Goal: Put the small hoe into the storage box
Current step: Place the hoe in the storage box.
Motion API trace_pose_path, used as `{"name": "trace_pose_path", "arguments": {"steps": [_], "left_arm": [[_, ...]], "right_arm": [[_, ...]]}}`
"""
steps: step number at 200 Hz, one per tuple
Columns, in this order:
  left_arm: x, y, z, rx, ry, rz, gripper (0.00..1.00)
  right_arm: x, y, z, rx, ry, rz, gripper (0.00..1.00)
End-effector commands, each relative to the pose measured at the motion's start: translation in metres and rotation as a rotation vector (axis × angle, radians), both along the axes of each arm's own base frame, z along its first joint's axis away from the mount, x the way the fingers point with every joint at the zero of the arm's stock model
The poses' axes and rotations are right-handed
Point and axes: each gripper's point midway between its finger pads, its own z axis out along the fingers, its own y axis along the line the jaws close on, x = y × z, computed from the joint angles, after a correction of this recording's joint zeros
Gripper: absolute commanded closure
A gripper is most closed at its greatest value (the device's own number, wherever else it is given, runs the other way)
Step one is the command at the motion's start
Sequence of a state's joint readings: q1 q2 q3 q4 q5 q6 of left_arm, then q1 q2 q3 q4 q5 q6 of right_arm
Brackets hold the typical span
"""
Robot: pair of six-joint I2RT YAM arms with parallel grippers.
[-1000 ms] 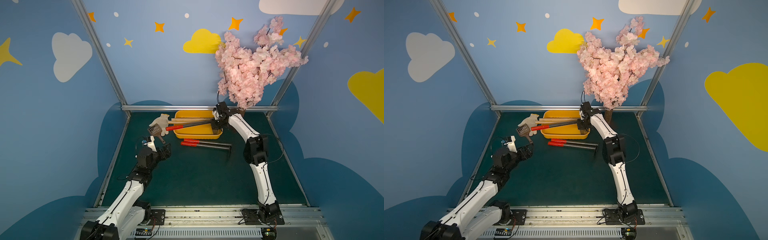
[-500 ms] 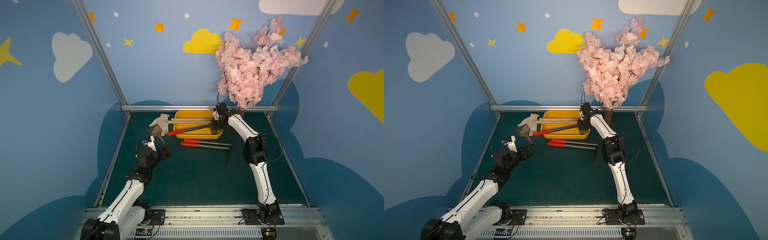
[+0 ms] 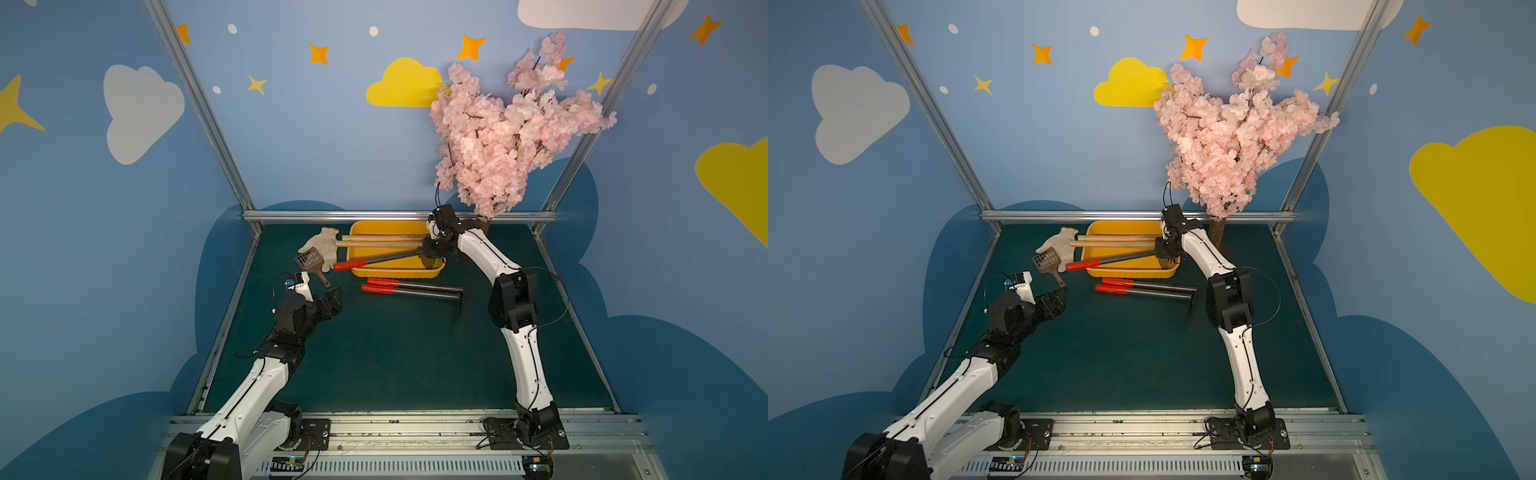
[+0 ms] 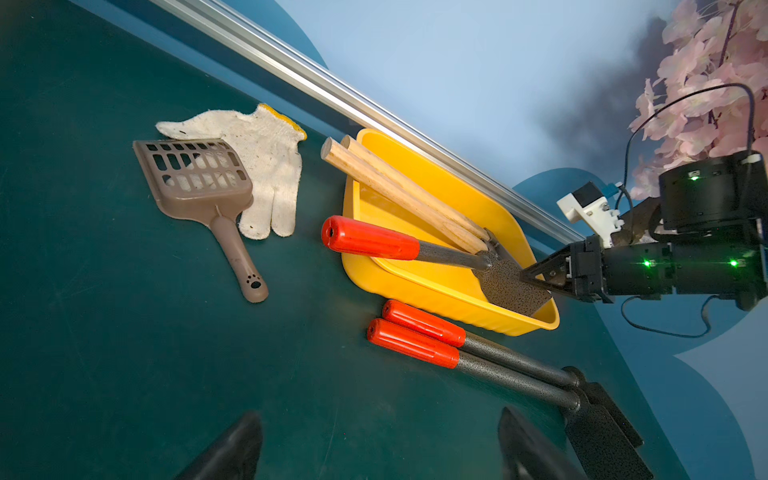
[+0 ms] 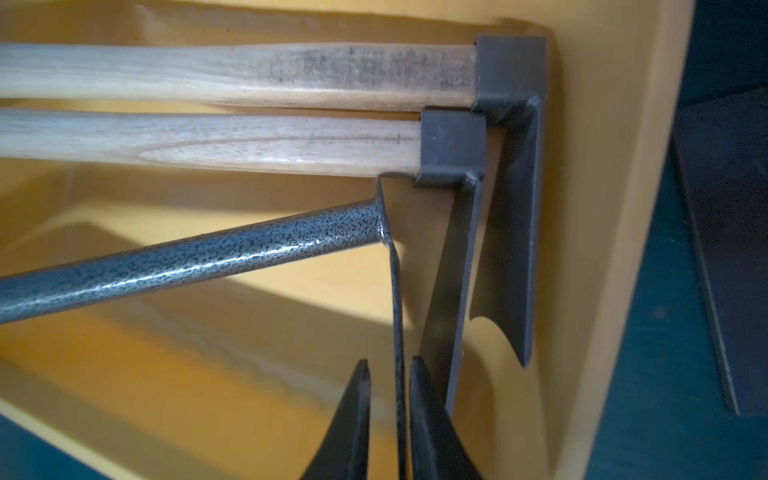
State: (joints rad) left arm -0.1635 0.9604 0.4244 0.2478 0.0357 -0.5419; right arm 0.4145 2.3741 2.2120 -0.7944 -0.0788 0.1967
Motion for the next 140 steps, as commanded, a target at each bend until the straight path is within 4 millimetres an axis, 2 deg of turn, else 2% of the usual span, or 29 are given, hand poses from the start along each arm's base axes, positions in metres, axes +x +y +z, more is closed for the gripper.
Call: {"name": "trace_pose_path", "arguments": {"steps": [1, 20, 42, 66, 92, 140], "left_arm": [[0.006, -0.003, 0.009, -0.010, -0.034, -0.020, 0.11], [0.007, -0.006, 0.008, -0.022, -0.031, -0.029, 0.11], [0.008, -0.008, 0.008, -0.031, -0.032, -0.040, 0.12], [0.009, -0.012, 0.011, -0.041, -0.036, -0.056, 0.12], [0.012, -0.015, 0.017, -0.041, -0.043, -0.074, 0.13], [0.028, -0.029, 0.020, -0.055, -0.029, -0.131, 0.15]], "right_arm": [[-0.001, 0.006, 0.063, 0.012, -0.153, 0.032, 0.80], [-0.009, 0.015, 0.074, -0.007, -0.187, 0.073, 0.80], [-0.020, 0.041, 0.077, 0.038, -0.193, 0.178, 0.81], [-0.030, 0.067, 0.059, 0.053, -0.163, 0.276, 0.84], [-0.033, 0.085, 0.044, 0.116, -0.133, 0.317, 0.90], [-0.036, 0.102, 0.019, 0.152, -0.085, 0.350, 0.94]]}}
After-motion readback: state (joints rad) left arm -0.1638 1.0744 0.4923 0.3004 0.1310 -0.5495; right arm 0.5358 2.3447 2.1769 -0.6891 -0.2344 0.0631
